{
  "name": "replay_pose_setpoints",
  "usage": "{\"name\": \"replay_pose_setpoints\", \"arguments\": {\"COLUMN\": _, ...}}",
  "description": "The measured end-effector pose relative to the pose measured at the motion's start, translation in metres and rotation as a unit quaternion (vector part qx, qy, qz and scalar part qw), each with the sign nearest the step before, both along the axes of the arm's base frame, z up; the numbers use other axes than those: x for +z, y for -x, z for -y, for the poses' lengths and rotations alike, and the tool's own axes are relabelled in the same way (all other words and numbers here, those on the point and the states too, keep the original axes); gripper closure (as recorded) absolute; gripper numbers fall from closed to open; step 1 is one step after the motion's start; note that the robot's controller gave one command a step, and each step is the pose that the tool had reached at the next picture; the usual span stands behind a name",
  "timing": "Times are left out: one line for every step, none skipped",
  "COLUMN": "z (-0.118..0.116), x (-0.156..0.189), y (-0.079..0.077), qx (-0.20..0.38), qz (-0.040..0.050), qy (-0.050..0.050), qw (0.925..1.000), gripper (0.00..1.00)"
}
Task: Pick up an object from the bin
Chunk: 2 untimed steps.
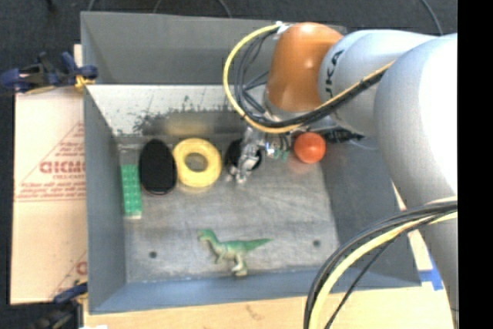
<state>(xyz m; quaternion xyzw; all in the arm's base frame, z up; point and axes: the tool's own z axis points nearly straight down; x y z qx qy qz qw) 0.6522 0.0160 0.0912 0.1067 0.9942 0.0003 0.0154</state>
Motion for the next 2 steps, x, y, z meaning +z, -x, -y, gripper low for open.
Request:
{"name": "replay_pose_setpoints", "arguments": {"z": 0.0, "x": 0.0, "y": 0.0, "qx": 0.0, "qz": 0.0, "qy": 0.0, "qw": 1.0, "gripper": 1.0}}
{"name": "replay_pose_setpoints", "arguments": {"z": 0.0, "x": 0.0, "y": 0.0, "qx": 0.0, "qz": 0.0, "qy": 0.0, "qw": 1.0, "gripper": 1.0}}
